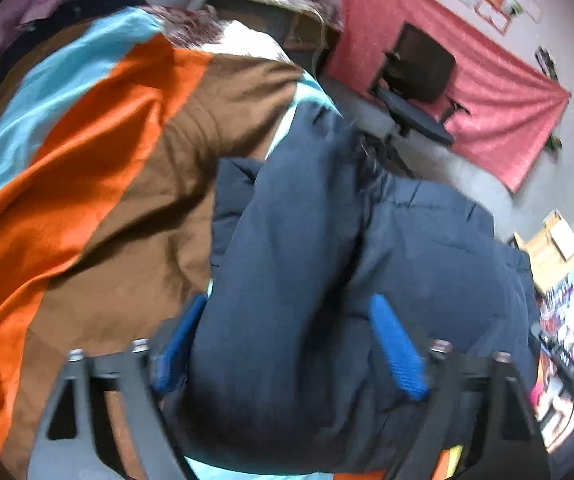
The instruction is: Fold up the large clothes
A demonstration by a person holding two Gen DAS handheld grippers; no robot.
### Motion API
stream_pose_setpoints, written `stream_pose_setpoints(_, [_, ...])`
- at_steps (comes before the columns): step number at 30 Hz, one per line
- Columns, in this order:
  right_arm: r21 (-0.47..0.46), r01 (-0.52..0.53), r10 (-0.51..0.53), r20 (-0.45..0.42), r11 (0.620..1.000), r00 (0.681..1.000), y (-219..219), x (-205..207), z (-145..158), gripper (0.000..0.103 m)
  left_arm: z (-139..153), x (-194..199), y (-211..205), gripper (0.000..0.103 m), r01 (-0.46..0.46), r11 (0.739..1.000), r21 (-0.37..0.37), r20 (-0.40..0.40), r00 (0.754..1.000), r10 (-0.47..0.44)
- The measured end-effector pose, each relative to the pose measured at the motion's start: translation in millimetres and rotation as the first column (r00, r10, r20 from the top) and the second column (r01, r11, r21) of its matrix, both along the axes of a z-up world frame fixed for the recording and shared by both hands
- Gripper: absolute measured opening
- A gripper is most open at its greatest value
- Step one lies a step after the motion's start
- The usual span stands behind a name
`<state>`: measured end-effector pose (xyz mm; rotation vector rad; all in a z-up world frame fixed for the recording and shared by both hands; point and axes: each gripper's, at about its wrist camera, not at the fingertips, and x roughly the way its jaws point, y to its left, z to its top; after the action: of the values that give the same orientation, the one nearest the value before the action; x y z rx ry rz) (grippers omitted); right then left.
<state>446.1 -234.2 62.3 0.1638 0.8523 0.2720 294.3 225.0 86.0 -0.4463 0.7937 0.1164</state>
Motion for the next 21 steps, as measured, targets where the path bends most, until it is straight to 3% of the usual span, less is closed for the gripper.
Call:
stream_pose_setpoints(5, [-0.082,0.044,-0.034,0.117,0.996,0.993,4.5,-22.7,16.1,0.101,7.9,-15.5,1.0,0.086,-0.057,0.998,-0.005,0.017,0.998,0.057])
stream_pose_setpoints(10, [-0.133,0.034,-0.005,0.21,0.991,0.978,12.4,-53.6,33.3,0.103,24.3,-39.8,-16.8,0.087,-0.049,0.997,0.057,0.067,0.997,0.045])
stream_pose_setpoints(21, [-0.071,-0.021,0.043,0.323,0.997,0.945,23.9,-128.4,70.7,0.103,62.0,-101.3,-78.4,0.094,-0.003,0.979,0.202,0.231,0.972,-0.045])
